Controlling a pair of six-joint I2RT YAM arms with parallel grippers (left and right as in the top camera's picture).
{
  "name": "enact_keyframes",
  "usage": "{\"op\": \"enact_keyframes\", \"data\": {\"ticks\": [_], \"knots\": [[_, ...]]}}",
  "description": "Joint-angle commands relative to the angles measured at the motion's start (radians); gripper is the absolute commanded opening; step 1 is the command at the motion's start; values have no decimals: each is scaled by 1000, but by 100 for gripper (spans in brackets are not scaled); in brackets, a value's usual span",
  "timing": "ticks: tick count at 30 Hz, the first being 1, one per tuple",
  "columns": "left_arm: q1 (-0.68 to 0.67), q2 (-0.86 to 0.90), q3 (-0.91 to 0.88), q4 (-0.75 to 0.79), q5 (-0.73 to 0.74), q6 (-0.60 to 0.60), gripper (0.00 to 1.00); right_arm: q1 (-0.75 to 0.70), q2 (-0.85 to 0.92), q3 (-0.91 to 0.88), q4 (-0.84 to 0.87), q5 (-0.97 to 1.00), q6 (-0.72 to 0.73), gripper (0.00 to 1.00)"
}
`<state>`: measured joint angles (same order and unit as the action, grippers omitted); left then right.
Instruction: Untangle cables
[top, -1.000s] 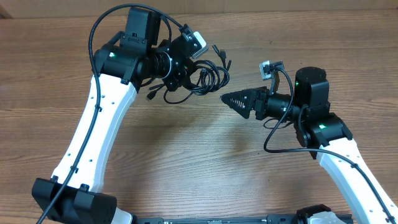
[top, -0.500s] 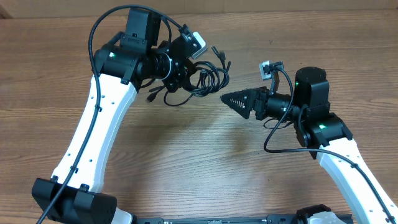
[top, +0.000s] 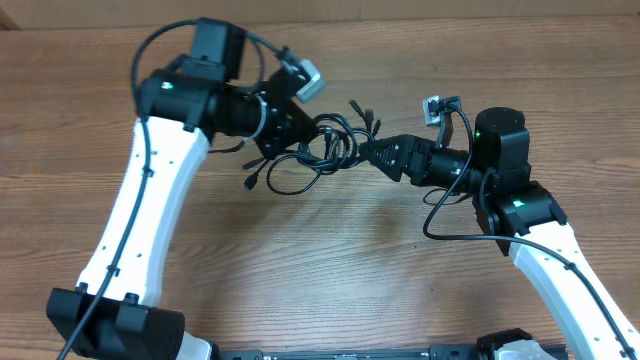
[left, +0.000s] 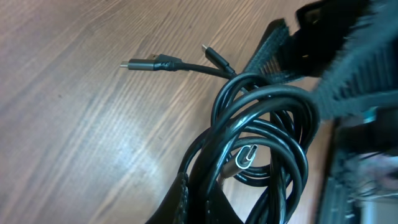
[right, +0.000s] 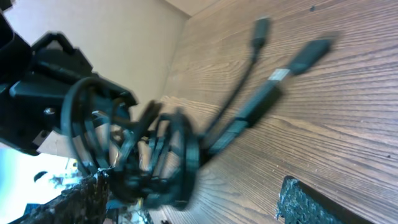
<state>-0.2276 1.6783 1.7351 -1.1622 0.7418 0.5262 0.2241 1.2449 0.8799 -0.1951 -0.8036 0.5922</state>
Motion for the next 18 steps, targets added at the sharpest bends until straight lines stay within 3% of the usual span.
{"op": "enact_keyframes", "data": {"ticks": [1, 5, 10, 18], "knots": [[79, -5, 1, -26, 192, -37, 4, 5, 1, 19, 6, 26, 37, 86], [156, -5, 1, -70, 259, -72, 4, 5, 1, 19, 6, 26, 41, 86], [224, -5, 1, -89, 276, -246, 4, 5, 1, 19, 7, 25, 59, 87], [206, -5, 1, -93, 268, -76, 4, 5, 1, 19, 55, -43, 58, 86]]}}
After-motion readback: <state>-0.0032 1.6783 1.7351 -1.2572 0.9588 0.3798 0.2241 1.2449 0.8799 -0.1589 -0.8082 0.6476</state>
